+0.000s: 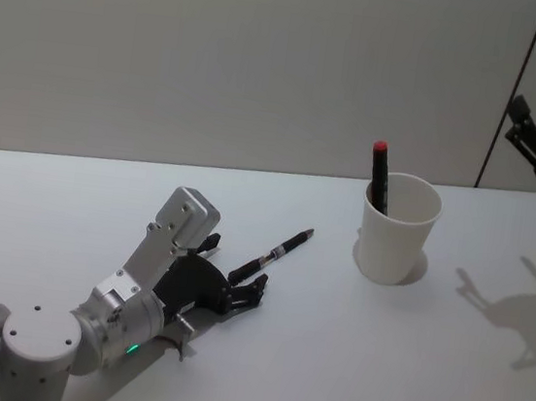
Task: Place the pen into the pen holder.
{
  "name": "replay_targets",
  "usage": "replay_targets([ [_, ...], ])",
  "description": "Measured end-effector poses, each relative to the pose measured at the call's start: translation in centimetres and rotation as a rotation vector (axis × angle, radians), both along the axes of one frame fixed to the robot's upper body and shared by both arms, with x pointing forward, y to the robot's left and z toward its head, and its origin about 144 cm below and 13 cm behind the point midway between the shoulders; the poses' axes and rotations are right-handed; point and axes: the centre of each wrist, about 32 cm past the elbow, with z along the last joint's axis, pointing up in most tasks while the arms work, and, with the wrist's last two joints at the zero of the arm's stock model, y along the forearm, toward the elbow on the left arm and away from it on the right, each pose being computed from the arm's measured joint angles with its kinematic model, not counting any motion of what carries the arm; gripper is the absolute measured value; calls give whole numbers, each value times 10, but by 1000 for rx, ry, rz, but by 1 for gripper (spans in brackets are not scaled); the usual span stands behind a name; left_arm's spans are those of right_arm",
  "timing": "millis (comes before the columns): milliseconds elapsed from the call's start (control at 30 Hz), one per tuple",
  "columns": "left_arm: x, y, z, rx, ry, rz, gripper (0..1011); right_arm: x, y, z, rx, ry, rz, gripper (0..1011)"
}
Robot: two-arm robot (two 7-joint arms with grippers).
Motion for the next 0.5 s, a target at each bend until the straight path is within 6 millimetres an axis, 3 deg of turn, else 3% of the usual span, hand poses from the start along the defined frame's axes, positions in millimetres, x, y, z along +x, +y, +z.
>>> replay_targets([
  [500, 1, 2, 6, -45, 88, 17, 999, 0, 0, 0, 0, 0, 0, 1002],
])
